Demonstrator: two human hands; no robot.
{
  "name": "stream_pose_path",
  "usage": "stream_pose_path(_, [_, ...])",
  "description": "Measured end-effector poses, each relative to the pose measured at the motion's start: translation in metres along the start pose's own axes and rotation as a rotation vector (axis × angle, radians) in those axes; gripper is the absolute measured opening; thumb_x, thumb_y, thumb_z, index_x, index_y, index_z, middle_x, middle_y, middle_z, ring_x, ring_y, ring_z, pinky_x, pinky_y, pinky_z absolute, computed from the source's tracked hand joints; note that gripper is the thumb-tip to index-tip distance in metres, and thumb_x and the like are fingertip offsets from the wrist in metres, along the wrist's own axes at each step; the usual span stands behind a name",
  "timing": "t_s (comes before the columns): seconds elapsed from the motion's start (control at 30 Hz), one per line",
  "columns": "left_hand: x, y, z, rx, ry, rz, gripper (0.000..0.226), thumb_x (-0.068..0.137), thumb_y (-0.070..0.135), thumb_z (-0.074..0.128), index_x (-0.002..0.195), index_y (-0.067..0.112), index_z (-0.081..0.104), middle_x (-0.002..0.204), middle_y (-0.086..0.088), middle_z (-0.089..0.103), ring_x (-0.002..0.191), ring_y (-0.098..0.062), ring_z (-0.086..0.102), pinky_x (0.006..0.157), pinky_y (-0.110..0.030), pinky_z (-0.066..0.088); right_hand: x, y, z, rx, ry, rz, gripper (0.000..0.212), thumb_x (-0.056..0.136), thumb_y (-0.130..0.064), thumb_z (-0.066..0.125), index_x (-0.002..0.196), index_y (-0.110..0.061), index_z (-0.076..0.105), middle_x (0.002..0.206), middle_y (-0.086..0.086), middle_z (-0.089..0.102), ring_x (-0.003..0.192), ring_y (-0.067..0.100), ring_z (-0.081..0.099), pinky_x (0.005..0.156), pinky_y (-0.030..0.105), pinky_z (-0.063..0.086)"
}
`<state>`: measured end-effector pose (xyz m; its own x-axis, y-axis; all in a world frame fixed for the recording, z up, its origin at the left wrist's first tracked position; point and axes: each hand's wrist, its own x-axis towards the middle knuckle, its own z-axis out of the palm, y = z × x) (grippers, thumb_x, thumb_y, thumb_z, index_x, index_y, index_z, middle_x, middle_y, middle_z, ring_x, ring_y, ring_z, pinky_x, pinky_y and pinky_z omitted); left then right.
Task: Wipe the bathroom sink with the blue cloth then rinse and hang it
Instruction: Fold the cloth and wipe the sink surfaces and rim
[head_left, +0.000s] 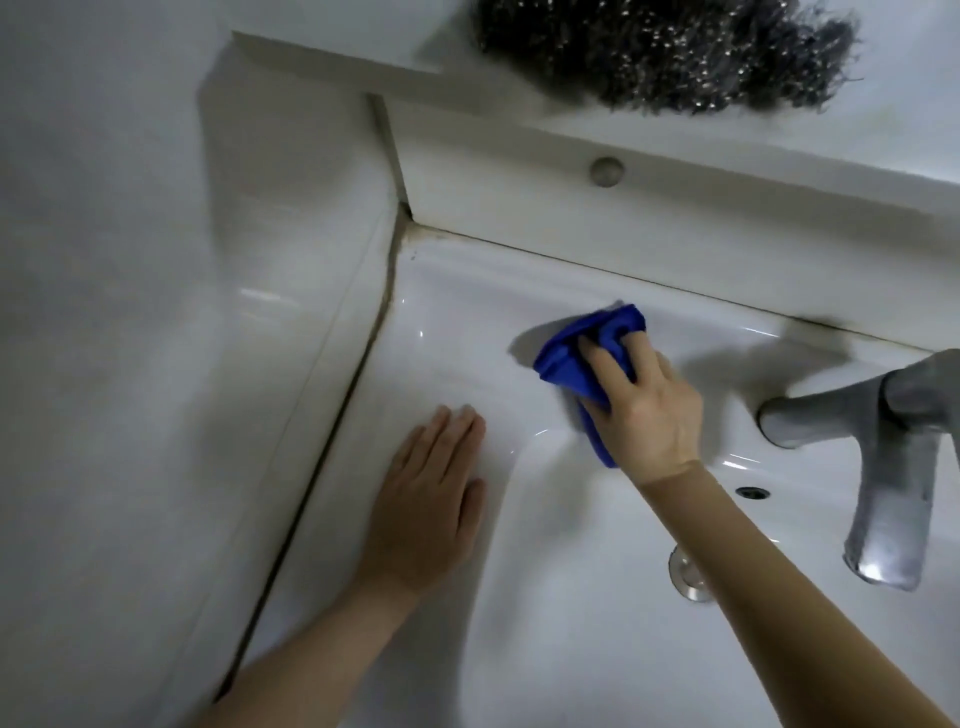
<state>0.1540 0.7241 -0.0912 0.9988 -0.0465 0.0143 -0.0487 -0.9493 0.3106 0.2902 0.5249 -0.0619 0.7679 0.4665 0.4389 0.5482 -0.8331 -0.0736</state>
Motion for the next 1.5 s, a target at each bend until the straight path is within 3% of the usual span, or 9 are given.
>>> stream_pose_path(0.27, [0.001, -0.003, 0.001, 0.036, -0.021, 0.009, 0.054, 0.096, 0.027, 0.037, 0.147, 0.01, 0.038, 0.153, -0.007, 0.039, 0.143, -0.024, 0.034, 0.118, -0.038, 0.023, 0.098, -0.088, 0.047, 0.101, 0.118, -0.3, 0.033, 0.068, -0.005, 0.073, 0.1, -0.01, 0.067, 0.103, 0.015, 0.059, 0.06, 0.029, 0.056, 0.045, 0.029, 0.039])
stream_pose_path(0.53, [0.0, -0.002, 0.003, -0.001, 0.004, -0.005, 0.056, 0.093, 0.026, 0.039, 0.147, 0.01, 0.039, 0.154, -0.006, 0.039, 0.144, -0.025, 0.032, 0.117, -0.04, 0.027, 0.029, -0.01, 0.017, 0.005, 0.184, -0.059, 0.047, 0.063, -0.005, 0.075, 0.107, -0.02, 0.069, 0.091, 0.008, 0.057, 0.062, 0.024, 0.051, 0.051, 0.025, 0.028])
stream_pose_path(0.63, [0.0, -0.002, 0.002, -0.004, 0.002, 0.002, 0.055, 0.094, 0.026, 0.04, 0.146, 0.01, 0.039, 0.153, -0.006, 0.04, 0.143, -0.025, 0.034, 0.117, -0.039, 0.026, 0.063, -0.044, 0.036, 0.027, 0.231, -0.142, 0.036, 0.071, -0.003, 0.065, 0.104, -0.015, 0.075, 0.099, 0.006, 0.047, 0.061, 0.025, 0.052, 0.049, 0.027, 0.031])
stream_pose_path(0.73, [0.0, -0.001, 0.0, 0.007, 0.006, -0.003, 0.055, 0.094, 0.026, 0.041, 0.147, 0.011, 0.038, 0.154, -0.005, 0.039, 0.143, -0.024, 0.032, 0.118, -0.038, 0.024, 0.085, -0.065, 0.041, 0.055, 0.227, -0.231, 0.032, 0.078, -0.007, 0.061, 0.107, -0.012, 0.073, 0.101, 0.011, 0.06, 0.062, 0.025, 0.057, 0.047, 0.027, 0.041])
stream_pose_path(1.0, [0.001, 0.001, -0.001, -0.01, 0.011, -0.009, 0.056, 0.092, 0.025, 0.043, 0.145, 0.011, 0.041, 0.152, -0.005, 0.041, 0.142, -0.025, 0.034, 0.116, -0.04, 0.028, 0.007, 0.012, -0.005, 0.015, 0.211, 0.202, 0.051, 0.07, -0.016, 0.08, 0.118, -0.021, 0.061, 0.096, 0.009, 0.056, 0.06, 0.03, 0.056, 0.049, 0.021, 0.028])
stream_pose_path(1.17, [0.001, -0.002, 0.0, 0.011, -0.018, -0.001, 0.056, 0.092, 0.026, 0.043, 0.146, 0.01, 0.04, 0.153, -0.005, 0.04, 0.142, -0.024, 0.034, 0.117, -0.038, 0.026, 0.087, -0.066, 0.031, 0.031, 0.181, -0.122, 0.04, 0.07, -0.008, 0.071, 0.109, -0.008, 0.071, 0.101, 0.014, 0.059, 0.062, 0.031, 0.058, 0.044, 0.028, 0.039])
stream_pose_path(1.3, [0.0, -0.002, 0.0, 0.035, -0.021, 0.011, 0.056, 0.094, 0.026, 0.041, 0.147, 0.009, 0.038, 0.154, -0.005, 0.038, 0.144, -0.024, 0.032, 0.118, -0.038, 0.024, 0.119, -0.101, 0.031, 0.101, 0.125, -0.141, 0.041, 0.066, -0.007, 0.074, 0.107, -0.006, 0.073, 0.101, 0.018, 0.07, 0.062, 0.031, 0.062, 0.044, 0.029, 0.041])
stream_pose_path(1.4, [0.0, -0.003, -0.001, 0.042, -0.027, 0.018, 0.056, 0.094, 0.026, 0.041, 0.147, 0.009, 0.037, 0.154, -0.007, 0.037, 0.143, -0.025, 0.033, 0.116, -0.042, 0.028, 0.08, -0.054, 0.015, 0.09, 0.109, -0.033, 0.052, 0.062, -0.011, 0.08, 0.113, -0.013, 0.071, 0.102, 0.015, 0.068, 0.069, 0.031, 0.063, 0.046, 0.028, 0.042])
stream_pose_path(1.5, [0.0, -0.002, -0.001, 0.017, -0.025, 0.001, 0.057, 0.092, 0.026, 0.04, 0.146, 0.01, 0.039, 0.153, -0.007, 0.039, 0.143, -0.026, 0.034, 0.115, -0.042, 0.029, 0.008, 0.005, -0.004, 0.056, 0.124, 0.29, 0.052, 0.068, -0.015, 0.078, 0.119, -0.02, 0.066, 0.096, 0.013, 0.062, 0.066, 0.03, 0.059, 0.048, 0.024, 0.034])
